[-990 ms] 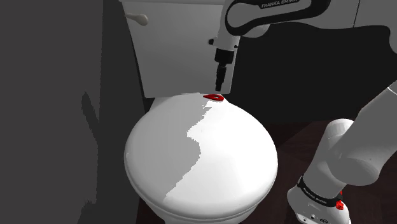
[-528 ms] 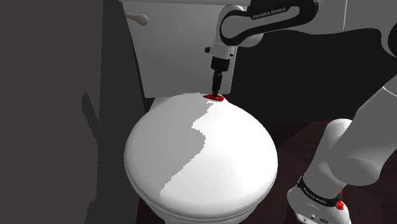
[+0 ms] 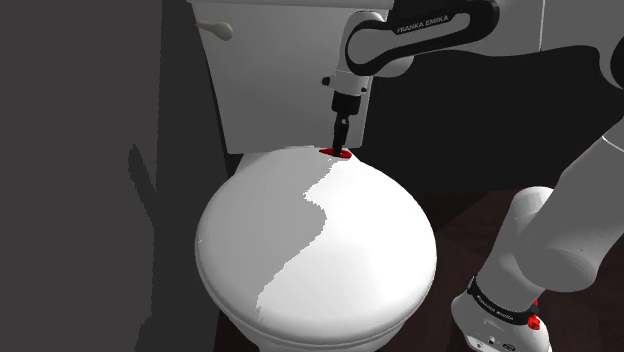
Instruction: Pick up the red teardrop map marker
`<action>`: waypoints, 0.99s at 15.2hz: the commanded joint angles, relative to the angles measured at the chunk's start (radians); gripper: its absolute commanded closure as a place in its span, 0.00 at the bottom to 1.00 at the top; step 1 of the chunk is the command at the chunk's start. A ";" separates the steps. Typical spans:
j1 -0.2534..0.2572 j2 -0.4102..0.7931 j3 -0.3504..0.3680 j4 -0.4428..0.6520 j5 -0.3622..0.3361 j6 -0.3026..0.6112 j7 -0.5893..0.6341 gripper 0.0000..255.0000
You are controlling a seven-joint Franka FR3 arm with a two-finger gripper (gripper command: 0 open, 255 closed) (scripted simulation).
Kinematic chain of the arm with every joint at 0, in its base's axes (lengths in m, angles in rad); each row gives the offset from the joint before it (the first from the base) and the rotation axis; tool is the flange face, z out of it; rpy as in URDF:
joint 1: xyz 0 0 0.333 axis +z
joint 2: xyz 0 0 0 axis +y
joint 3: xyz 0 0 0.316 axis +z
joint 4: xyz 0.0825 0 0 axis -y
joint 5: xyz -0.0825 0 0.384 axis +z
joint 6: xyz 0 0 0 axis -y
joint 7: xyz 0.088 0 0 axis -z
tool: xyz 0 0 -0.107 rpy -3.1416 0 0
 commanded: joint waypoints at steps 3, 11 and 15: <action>0.000 0.001 0.000 -0.001 0.000 0.000 0.000 1.00; 0.000 -0.004 0.000 0.085 -0.005 -0.091 0.015 1.00; 0.000 -0.004 0.000 0.139 -0.007 -0.144 0.022 1.00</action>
